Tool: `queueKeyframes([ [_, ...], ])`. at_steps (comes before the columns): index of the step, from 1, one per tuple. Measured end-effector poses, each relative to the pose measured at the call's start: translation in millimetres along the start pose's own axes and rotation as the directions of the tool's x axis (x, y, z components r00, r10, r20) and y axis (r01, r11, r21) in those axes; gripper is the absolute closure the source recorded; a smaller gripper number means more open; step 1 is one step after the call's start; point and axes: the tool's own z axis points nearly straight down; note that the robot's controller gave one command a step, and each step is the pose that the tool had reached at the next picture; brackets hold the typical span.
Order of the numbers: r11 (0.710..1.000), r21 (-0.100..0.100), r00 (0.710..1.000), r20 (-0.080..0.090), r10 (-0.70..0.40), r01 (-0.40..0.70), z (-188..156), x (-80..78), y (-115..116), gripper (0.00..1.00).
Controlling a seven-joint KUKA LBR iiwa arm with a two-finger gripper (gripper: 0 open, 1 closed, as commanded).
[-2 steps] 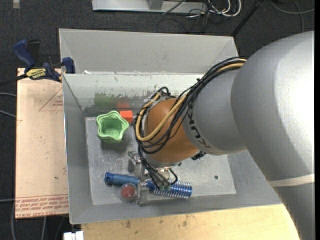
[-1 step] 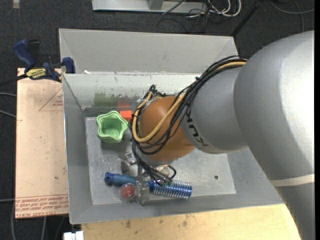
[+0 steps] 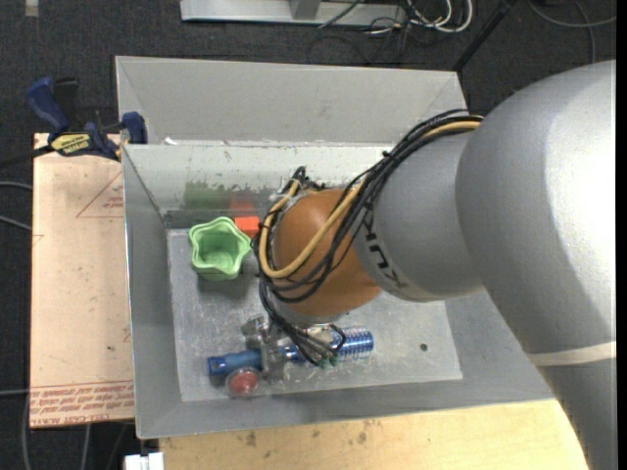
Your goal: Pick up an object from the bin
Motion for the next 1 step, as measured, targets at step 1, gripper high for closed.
queueKeyframes([
  [1,1.0,0.002,1.0,0.007,-0.008,0.008,-148.6,22.2,-28.8,1.0],
])
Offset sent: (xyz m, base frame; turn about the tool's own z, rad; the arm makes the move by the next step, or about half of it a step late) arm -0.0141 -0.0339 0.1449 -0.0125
